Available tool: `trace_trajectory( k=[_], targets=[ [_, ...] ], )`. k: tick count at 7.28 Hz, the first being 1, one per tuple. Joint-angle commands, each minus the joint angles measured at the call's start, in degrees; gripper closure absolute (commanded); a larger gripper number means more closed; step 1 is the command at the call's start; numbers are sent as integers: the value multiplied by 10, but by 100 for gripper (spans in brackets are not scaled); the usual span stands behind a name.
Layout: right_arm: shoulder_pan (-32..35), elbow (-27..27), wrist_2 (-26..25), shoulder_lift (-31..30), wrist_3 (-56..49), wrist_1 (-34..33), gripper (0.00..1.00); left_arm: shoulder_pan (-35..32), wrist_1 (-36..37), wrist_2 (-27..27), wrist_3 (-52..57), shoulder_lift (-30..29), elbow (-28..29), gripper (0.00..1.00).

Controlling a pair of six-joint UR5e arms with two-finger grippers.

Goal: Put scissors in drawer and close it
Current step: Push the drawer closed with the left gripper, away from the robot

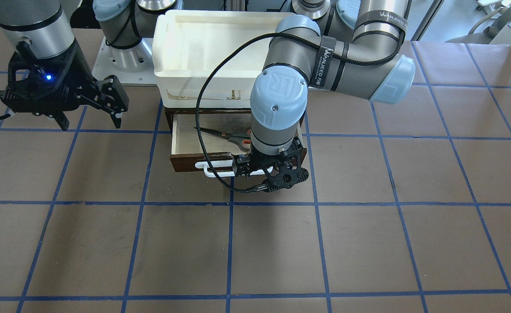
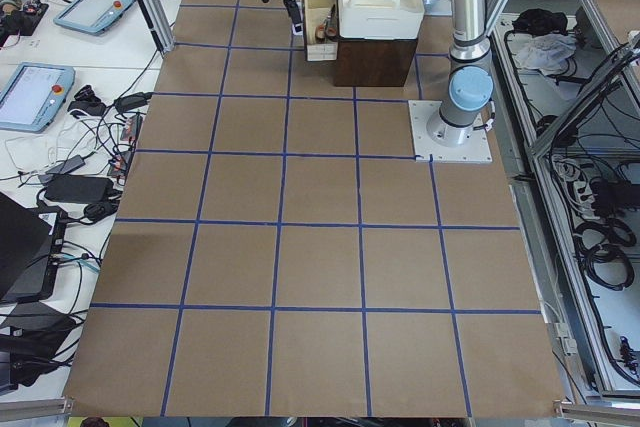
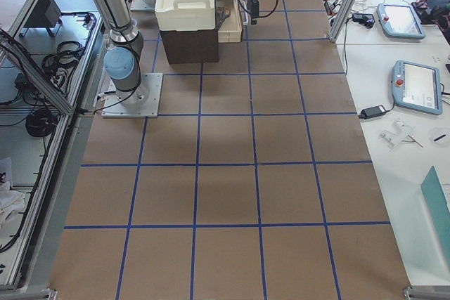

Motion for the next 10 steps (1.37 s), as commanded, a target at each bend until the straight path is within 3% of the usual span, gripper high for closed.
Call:
trace_trajectory(
  k=[1,10],
  targets=[
    [0,0,0,0,0,0,0,1,53,2,-1,-24,5,0],
    [0,0,0,0,0,0,0,-9,-1,-9,-43,-33,1,0]
  ],
)
